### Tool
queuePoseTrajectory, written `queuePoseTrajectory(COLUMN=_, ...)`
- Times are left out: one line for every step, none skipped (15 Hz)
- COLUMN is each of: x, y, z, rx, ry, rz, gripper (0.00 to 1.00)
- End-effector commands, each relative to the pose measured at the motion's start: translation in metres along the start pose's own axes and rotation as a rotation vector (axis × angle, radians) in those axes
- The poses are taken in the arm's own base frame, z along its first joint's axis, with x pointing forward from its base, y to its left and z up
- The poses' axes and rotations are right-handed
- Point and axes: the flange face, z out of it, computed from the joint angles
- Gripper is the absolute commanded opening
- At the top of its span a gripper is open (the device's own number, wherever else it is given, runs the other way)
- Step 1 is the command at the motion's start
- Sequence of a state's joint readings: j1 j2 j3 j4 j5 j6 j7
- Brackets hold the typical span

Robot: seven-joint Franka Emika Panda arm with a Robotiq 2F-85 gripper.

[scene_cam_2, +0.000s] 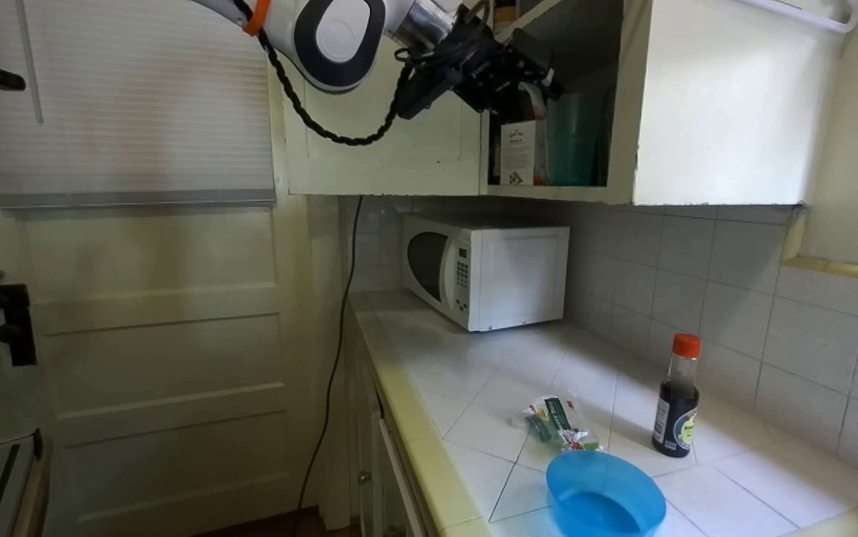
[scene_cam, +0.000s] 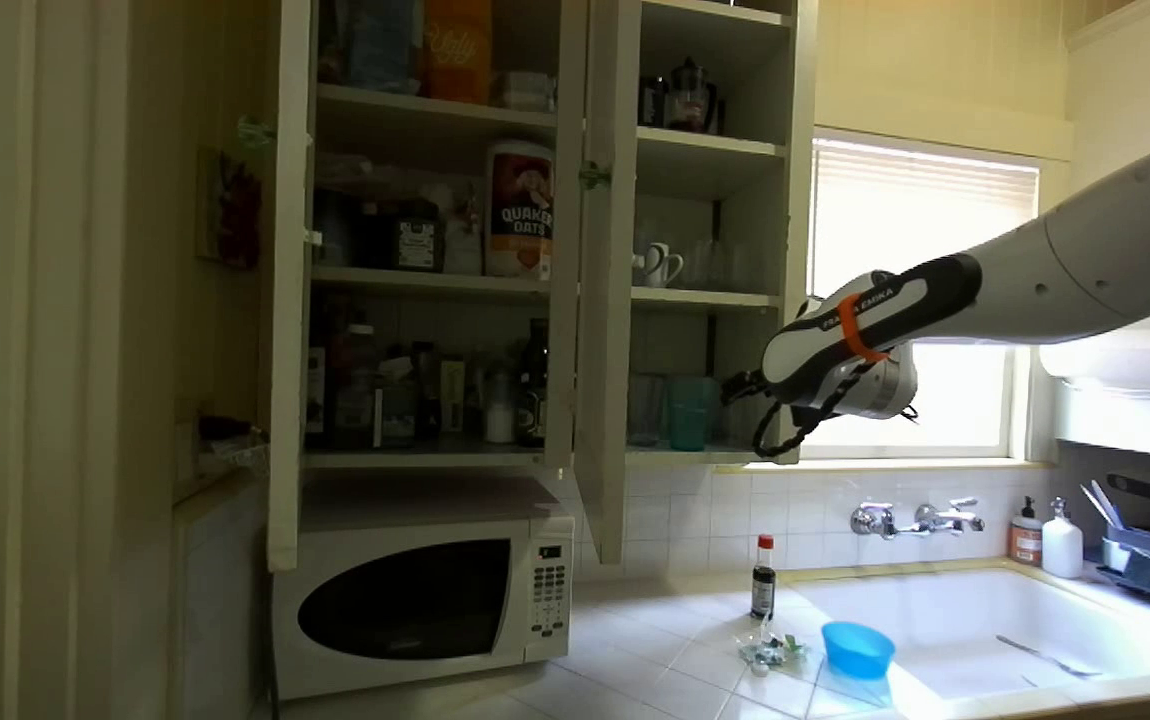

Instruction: Remove the blue cup from the cupboard

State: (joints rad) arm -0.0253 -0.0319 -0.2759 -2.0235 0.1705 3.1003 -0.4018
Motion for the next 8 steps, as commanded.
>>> queuePoseTrajectory(x=0.001, y=0.0, z=-0.001, rx=0.0, ry=0.003, rz=0.0, gripper=1.0)
queuePoseTrajectory(x=0.002, y=0.001, z=-0.002, rx=-0.001, ry=0.005, rz=0.0, gripper=1.0)
queuePoseTrajectory(x=0.002, y=0.0, z=-0.003, rx=-0.002, ry=0.023, rz=0.005, gripper=1.0)
queuePoseTrajectory(x=0.0, y=-0.005, z=0.0, rx=0.011, ry=0.027, rz=0.012, gripper=1.0)
queuePoseTrajectory(x=-0.001, y=-0.009, z=0.002, rx=0.018, ry=0.037, rz=0.027, gripper=1.0)
queuePoseTrajectory(x=0.0, y=-0.012, z=0.004, rx=0.025, ry=0.048, rz=0.038, gripper=1.0)
queuePoseTrajectory(x=0.001, y=-0.014, z=0.006, rx=0.027, ry=0.06, rz=0.049, gripper=1.0)
queuePoseTrajectory(x=0.003, y=-0.017, z=0.008, rx=0.031, ry=0.069, rz=0.053, gripper=1.0)
